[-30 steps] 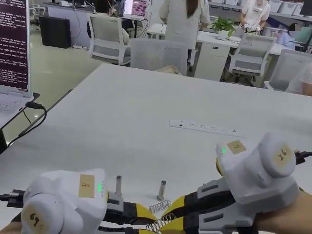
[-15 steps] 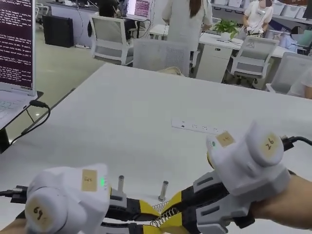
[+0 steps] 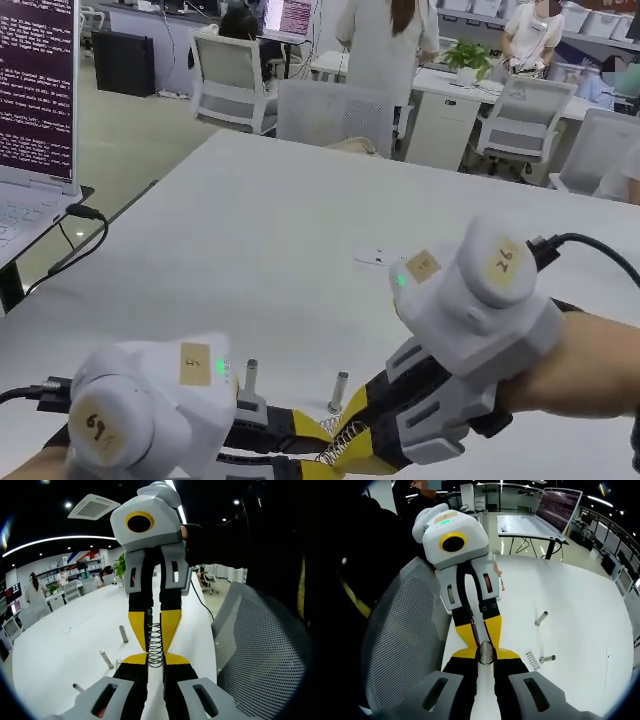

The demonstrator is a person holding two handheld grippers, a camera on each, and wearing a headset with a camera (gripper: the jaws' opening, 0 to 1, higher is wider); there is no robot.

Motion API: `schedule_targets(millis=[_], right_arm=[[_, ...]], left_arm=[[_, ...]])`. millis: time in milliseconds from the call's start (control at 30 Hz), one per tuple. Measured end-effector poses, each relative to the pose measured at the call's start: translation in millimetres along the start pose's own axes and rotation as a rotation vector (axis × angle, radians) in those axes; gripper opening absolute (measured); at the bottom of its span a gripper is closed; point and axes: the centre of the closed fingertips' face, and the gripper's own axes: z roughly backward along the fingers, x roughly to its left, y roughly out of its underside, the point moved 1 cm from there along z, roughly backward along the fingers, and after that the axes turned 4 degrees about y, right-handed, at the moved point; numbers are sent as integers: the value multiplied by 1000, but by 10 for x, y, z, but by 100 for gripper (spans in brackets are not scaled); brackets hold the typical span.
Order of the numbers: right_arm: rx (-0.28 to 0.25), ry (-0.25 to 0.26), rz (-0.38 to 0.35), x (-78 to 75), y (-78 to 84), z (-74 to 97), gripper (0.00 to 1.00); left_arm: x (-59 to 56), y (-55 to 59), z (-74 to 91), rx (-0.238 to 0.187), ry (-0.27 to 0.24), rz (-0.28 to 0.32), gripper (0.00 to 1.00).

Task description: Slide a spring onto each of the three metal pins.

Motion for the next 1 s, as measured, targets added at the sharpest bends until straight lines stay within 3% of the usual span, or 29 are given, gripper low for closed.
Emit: schedule_targets(millis=[367,633,1000], right_arm=[[106,-35,71,-37,-29,-15,8],[131,-41,89,-74,-60,-28,8],[118,-36,88,-119,-114,-18,8]], left_arm=[[37,-5,4,-8,-19,36,4],[65,2,35,-20,-30,53,8],[98,12,110,-32,-42,95,14]])
